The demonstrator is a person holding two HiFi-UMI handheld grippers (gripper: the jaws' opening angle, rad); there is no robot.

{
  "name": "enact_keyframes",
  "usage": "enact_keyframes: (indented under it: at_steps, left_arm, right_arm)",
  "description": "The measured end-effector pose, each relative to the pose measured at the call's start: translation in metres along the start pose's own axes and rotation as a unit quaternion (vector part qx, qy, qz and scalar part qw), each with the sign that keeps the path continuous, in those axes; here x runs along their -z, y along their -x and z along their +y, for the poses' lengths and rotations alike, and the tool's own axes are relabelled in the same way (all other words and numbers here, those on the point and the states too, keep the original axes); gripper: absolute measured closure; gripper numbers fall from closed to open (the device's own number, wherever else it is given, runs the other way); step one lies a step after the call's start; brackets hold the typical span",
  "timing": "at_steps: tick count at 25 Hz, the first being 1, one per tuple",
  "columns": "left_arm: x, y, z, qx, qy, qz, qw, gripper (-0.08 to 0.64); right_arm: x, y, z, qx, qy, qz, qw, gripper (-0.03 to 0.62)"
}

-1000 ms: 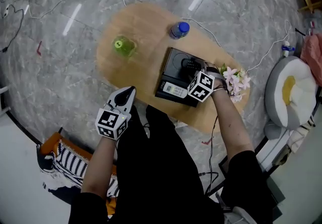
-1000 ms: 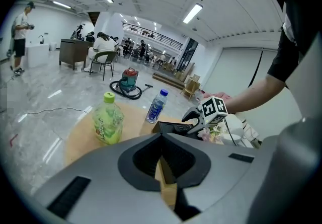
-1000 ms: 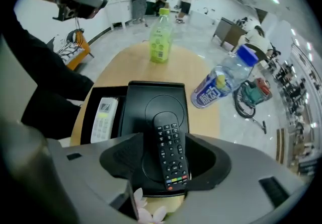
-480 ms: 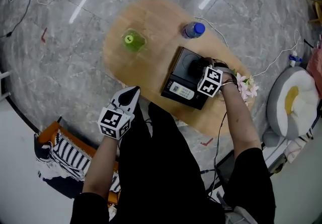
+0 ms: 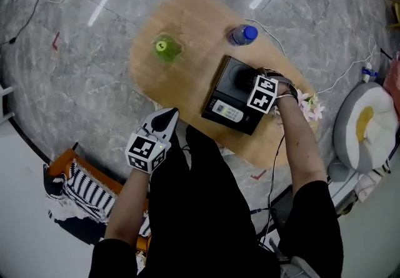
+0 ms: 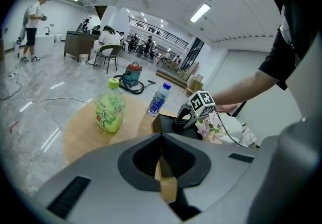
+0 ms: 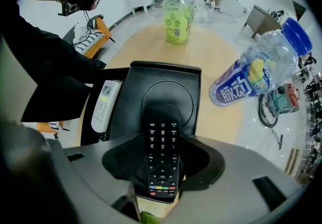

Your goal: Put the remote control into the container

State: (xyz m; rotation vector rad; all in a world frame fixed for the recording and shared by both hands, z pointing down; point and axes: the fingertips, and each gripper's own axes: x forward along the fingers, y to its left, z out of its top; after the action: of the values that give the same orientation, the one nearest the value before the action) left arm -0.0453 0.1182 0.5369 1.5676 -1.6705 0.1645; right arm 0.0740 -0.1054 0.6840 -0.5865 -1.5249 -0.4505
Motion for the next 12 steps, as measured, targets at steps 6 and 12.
enact_keyframes:
  at_steps: [6, 12]
  left_arm:
    - [-0.001, -0.002, -0.011, 0.022, -0.018, 0.011, 0.9995, 0.552]
    - [0.001, -0.013, -0.025, 0.055, -0.04, 0.024, 0.9974, 0.552]
  right_arm:
    - [-0.001, 0.009, 0.015, 0.041, -0.011, -0.011, 0.999, 0.385]
    - [0.002, 0.021, 0.039, 0.055, -0.047, -0.029, 0.997, 0.387]
